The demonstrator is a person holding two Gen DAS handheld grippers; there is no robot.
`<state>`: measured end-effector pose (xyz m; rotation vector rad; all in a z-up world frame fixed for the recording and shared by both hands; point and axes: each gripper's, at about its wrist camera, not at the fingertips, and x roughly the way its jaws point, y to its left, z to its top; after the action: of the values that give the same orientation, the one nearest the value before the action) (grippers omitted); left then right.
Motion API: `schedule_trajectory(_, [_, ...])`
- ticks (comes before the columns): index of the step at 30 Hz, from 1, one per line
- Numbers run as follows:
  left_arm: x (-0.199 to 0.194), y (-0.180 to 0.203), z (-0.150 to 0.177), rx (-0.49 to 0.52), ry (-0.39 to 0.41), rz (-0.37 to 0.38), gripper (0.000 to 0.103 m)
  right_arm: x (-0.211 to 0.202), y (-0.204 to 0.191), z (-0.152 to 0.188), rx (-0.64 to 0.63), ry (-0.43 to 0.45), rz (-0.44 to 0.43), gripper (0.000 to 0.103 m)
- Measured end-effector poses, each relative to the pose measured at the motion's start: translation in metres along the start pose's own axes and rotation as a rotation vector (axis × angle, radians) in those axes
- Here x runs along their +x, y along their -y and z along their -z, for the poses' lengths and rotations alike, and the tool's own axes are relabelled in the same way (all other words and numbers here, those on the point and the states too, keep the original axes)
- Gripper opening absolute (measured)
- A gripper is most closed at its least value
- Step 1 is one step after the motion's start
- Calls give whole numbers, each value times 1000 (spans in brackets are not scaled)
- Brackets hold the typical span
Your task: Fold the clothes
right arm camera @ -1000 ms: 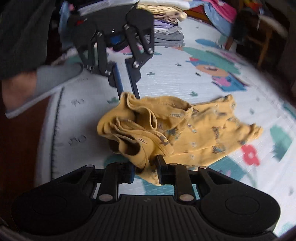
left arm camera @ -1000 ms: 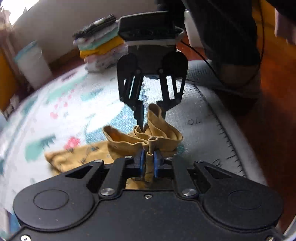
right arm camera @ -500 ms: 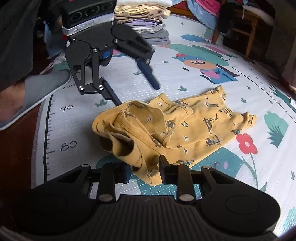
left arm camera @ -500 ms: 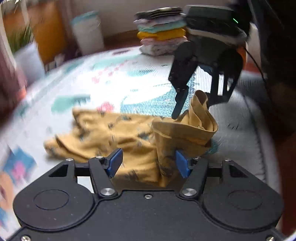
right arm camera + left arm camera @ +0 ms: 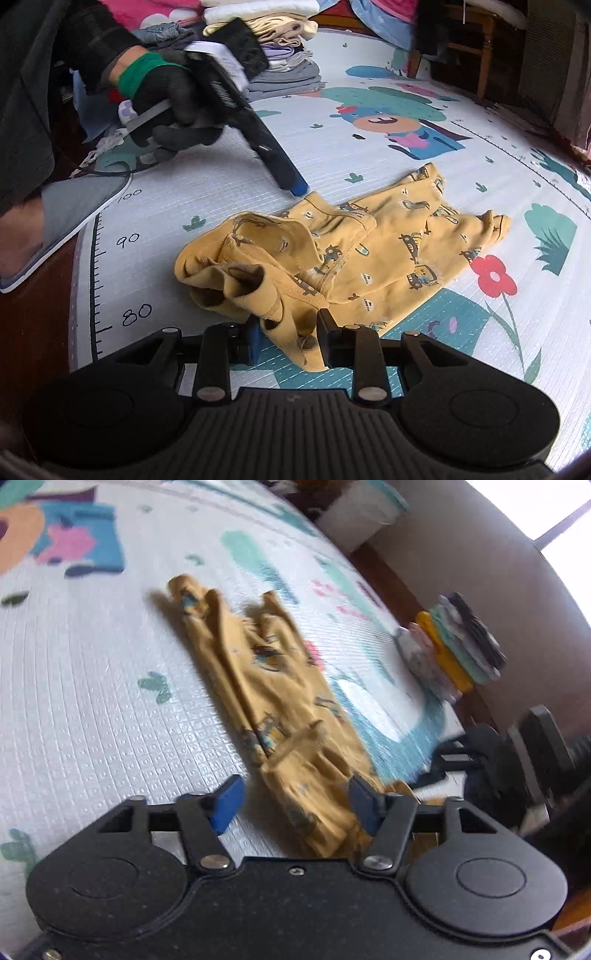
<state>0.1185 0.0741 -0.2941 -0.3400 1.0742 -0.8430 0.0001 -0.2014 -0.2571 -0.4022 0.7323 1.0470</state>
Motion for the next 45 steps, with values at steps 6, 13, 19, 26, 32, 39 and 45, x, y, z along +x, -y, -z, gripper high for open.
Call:
schedule_trajectory(6, [1,32,3,165,-18,57,7,0,-7,2,-45,-6,6,31])
schedule_trajectory(13, [0,86,19,586,-146,275,11,-2,-12,2,-110,-8,14,31])
schedule_trajectory(19, [-8,93,29,739,-147,200,66,-2,-13,3,-103,-6,15,31])
schedule_trajectory(26, [2,110,81,1221,-128,7,66,-3,-6,3,-56,-1,3,31])
schedule_trajectory(32, [18,128,111,1351,-16,-75,67,-5,6,3,79,15,-40,31])
schedule_trajectory(39, [25,136,116,1455,-25,-112,17,-4,-4,3,-3,6,-30,31])
schedule_trajectory(45, [2,137,98,1484,-65,-43,11,-4,-22,3,-152,-26,-27,26])
